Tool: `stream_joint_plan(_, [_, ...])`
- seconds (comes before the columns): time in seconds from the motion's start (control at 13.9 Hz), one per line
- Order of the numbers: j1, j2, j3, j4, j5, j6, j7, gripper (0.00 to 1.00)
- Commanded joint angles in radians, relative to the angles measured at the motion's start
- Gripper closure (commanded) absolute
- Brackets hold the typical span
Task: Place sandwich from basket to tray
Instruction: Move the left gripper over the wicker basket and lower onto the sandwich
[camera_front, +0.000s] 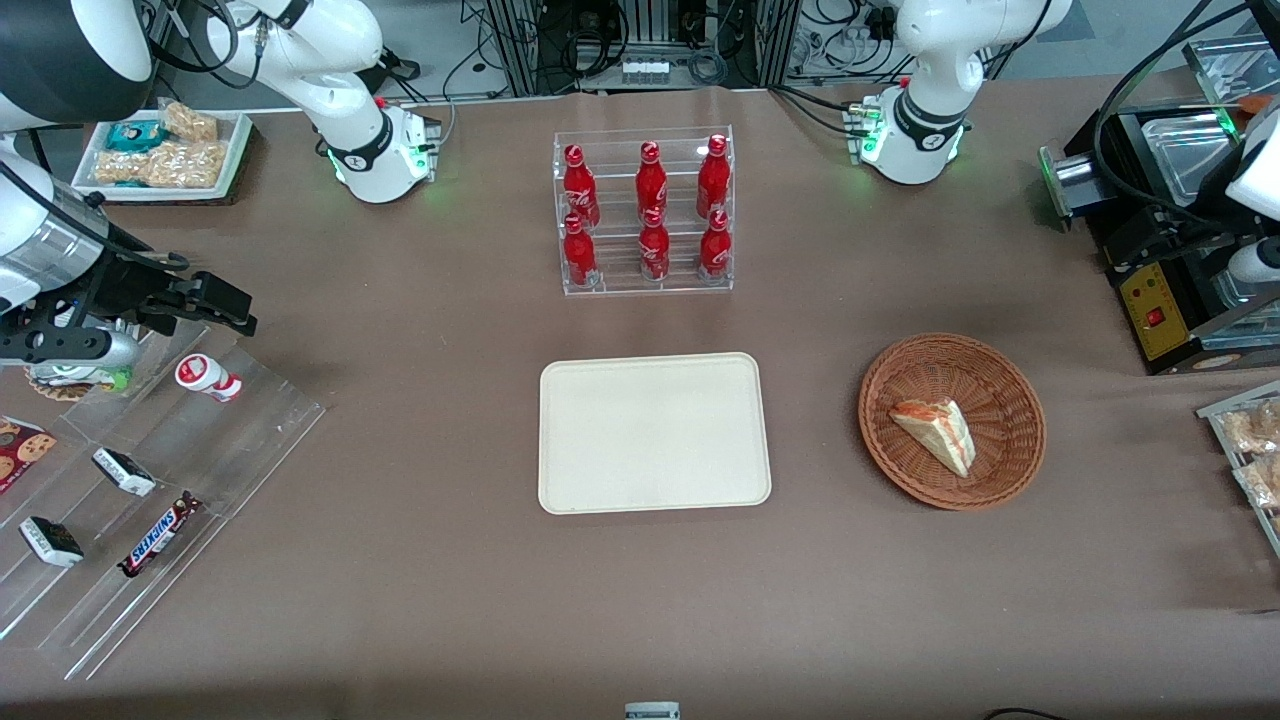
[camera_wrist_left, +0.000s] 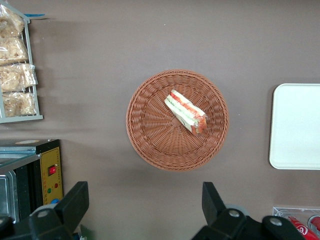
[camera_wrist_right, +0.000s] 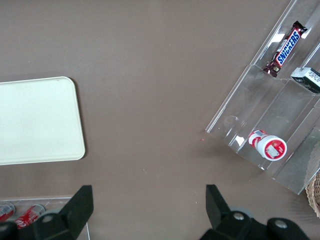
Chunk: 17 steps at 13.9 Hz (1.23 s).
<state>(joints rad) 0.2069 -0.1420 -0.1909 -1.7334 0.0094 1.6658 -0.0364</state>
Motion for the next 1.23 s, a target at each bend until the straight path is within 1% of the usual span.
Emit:
stream_joint_plan(0.0, [0.009,0.010,-0.001,0.007,-0.019,0.017,-0.016,0.00])
stream_joint_plan(0.14, [0.008,0.057,-0.002,0.009,-0.016,0.022,-0.042,0.00])
stream_joint_plan(0.29, [-0.001,0.160,-0.008,0.002,0.001,0.055,-0.082,0.00])
stream_joint_plan(0.43, [-0.004,0.251,-0.010,-0.041,0.004,0.161,-0.099,0.00])
stream_joint_plan(0.58, [-0.020,0.280,-0.010,-0.130,0.007,0.288,-0.187,0.00])
stream_joint_plan(0.72, [-0.027,0.280,-0.010,-0.222,0.011,0.409,-0.331,0.00])
stream_joint_plan(0.79, [-0.055,0.285,-0.010,-0.259,0.011,0.467,-0.420,0.00])
stream_joint_plan(0.94, [-0.090,0.301,-0.010,-0.326,0.011,0.588,-0.657,0.00])
stream_joint_plan(1.01, [-0.112,0.320,-0.010,-0.336,0.011,0.627,-0.759,0.00])
stream_joint_plan(1.08, [-0.124,0.343,-0.010,-0.336,0.018,0.632,-0.811,0.00])
stream_joint_plan(1.15, [-0.132,0.364,-0.010,-0.339,0.056,0.632,-0.839,0.00])
